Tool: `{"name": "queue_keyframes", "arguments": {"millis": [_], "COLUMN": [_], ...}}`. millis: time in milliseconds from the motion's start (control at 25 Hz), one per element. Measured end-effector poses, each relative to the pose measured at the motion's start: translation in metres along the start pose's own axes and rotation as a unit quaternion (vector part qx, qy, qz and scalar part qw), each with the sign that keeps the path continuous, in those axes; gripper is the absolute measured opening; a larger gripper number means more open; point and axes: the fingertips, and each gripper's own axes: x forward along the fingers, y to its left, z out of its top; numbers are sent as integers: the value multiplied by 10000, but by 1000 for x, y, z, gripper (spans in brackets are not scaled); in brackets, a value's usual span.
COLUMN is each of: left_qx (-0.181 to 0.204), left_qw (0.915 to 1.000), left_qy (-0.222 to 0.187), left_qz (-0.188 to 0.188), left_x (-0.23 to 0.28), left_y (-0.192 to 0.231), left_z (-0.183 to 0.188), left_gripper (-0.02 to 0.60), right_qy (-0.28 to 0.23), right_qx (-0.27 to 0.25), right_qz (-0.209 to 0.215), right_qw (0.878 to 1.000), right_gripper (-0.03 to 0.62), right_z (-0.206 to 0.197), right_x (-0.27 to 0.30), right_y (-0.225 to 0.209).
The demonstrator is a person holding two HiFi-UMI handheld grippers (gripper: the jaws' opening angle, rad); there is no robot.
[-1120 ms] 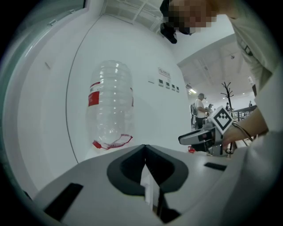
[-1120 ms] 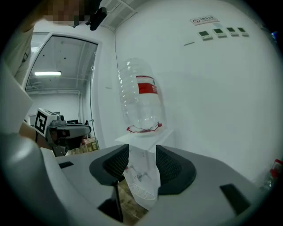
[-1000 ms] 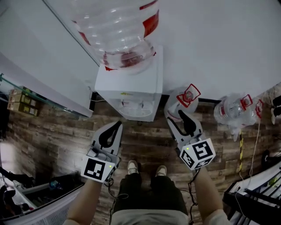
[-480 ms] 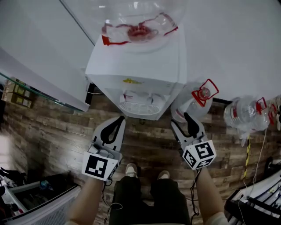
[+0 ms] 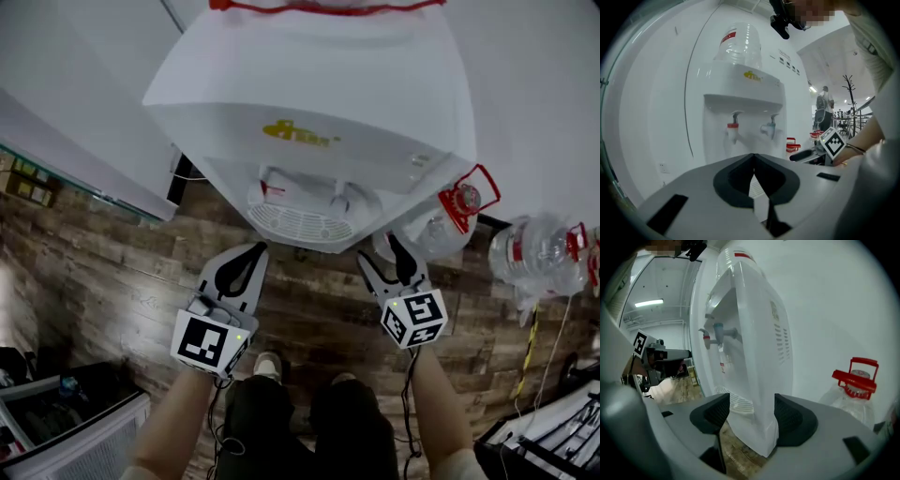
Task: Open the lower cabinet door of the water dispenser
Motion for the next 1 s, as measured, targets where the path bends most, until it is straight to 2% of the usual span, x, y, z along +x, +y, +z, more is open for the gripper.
{"name": "queue_keyframes", "arguments": {"millis": [280, 400, 520, 680, 800, 1000], "left_qx": [-66, -132, -238, -278, -386, -629], "left_qw": [10000, 9999, 9997, 9995, 9992, 9979], "left_qy": [21, 37, 39, 122, 138, 165], "left_qz": [63, 58, -1, -17, -8, 3], "left_x": [16, 21, 27, 30, 29, 25], "left_y": [12, 13, 12, 11, 12, 15], "left_z": [-47, -64, -81, -97, -102, -106], "left_gripper": [6, 6, 6, 6, 6, 6], "right_qy": [135, 201, 263, 326, 352, 470], "right_qx": [-314, -131, 42, -311, -338, -62], "right_qz": [-16, -10, 86, 184, -31, -269], "right_qw": [9994, 9997, 9996, 9988, 9988, 9985], "right_gripper": [303, 314, 351, 352, 345, 321], "right_z": [-65, -84, -94, -101, -102, -102], "right_x": [57, 75, 90, 102, 102, 98], "right_y": [-22, -29, -33, -26, -25, -23]}}
